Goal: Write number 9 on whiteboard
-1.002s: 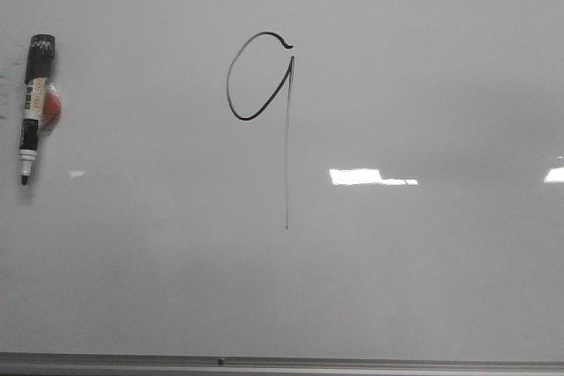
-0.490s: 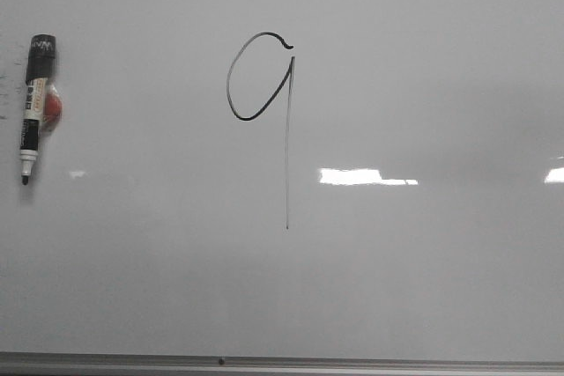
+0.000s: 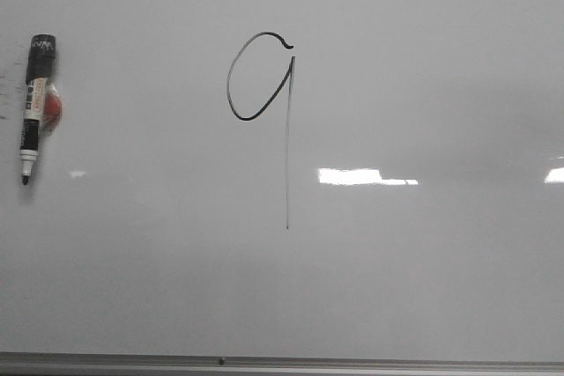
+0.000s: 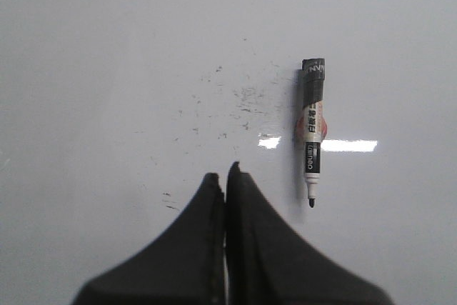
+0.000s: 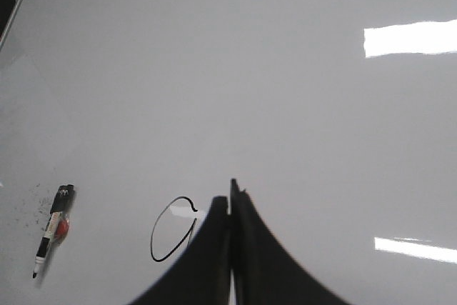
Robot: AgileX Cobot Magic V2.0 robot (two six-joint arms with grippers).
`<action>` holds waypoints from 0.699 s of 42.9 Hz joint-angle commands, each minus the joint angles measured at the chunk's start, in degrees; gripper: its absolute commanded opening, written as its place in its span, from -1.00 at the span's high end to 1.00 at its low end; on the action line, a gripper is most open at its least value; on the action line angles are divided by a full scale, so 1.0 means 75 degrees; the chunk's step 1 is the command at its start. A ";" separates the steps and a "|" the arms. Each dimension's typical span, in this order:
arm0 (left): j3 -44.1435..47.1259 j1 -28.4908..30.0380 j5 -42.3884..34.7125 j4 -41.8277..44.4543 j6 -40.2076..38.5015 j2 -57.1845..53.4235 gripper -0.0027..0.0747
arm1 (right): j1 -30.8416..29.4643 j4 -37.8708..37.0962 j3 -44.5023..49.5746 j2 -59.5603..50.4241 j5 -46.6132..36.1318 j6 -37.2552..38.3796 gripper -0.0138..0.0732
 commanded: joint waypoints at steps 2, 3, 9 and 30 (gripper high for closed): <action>0.0024 0.0007 -0.0557 0.0018 -0.0090 -0.0148 0.98 | -0.0044 0.0106 -0.0206 0.0089 -0.0296 -0.0021 0.91; 0.0024 0.0007 -0.0557 0.0018 -0.0090 -0.0148 0.98 | -0.0044 0.0114 -0.0180 0.0089 -0.0354 -0.0021 0.91; 0.0024 0.0007 -0.0557 0.0018 -0.0090 -0.0148 0.98 | -0.0128 -0.1043 0.0033 0.0089 -0.0487 0.0426 0.91; 0.0024 0.0007 -0.0557 0.0018 -0.0090 -0.0148 0.98 | -0.2202 -0.8091 0.0986 -0.0038 -0.0501 0.7505 0.91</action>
